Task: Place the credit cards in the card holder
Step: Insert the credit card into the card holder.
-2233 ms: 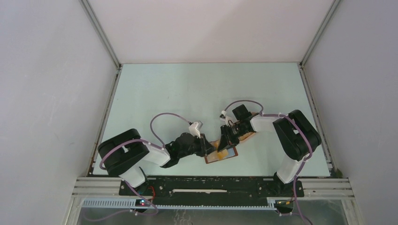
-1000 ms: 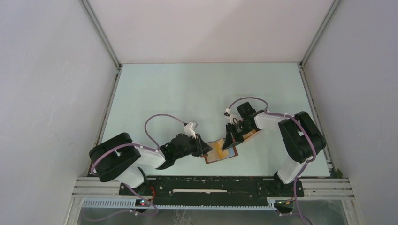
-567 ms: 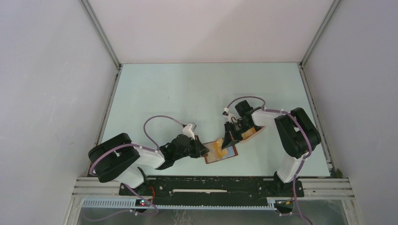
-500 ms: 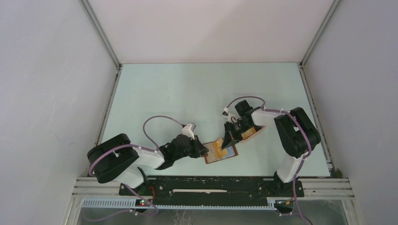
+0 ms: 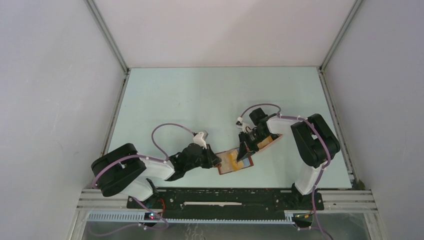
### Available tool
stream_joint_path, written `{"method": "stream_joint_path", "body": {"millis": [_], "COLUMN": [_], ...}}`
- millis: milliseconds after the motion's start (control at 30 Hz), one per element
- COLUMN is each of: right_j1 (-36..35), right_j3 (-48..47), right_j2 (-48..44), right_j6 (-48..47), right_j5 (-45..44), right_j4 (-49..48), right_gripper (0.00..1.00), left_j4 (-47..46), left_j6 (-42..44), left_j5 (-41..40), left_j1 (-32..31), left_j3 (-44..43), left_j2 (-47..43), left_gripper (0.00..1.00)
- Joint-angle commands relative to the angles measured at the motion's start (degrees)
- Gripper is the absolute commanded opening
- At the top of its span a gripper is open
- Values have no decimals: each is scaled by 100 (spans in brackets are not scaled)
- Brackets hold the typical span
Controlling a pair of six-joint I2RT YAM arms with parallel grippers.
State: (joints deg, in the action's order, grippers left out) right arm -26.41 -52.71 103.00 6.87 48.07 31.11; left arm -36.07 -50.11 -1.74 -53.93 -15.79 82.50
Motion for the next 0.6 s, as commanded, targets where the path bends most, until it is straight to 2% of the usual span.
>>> {"method": "stream_joint_path", "body": {"millis": [0, 567], "right_j1": [-48, -79], "right_j3": [-131, -416], "right_j2": [190, 356], "right_j6": [-82, -169], "right_j5": [-246, -411], "right_j4": [141, -296], "right_gripper": [0, 0], "left_j4": [529, 305], "left_j6": [128, 115], "left_j5": [-94, 77], "left_j1": [32, 32], "left_j3": [-34, -12], "left_j2": [197, 381], "left_gripper": [11, 10]}}
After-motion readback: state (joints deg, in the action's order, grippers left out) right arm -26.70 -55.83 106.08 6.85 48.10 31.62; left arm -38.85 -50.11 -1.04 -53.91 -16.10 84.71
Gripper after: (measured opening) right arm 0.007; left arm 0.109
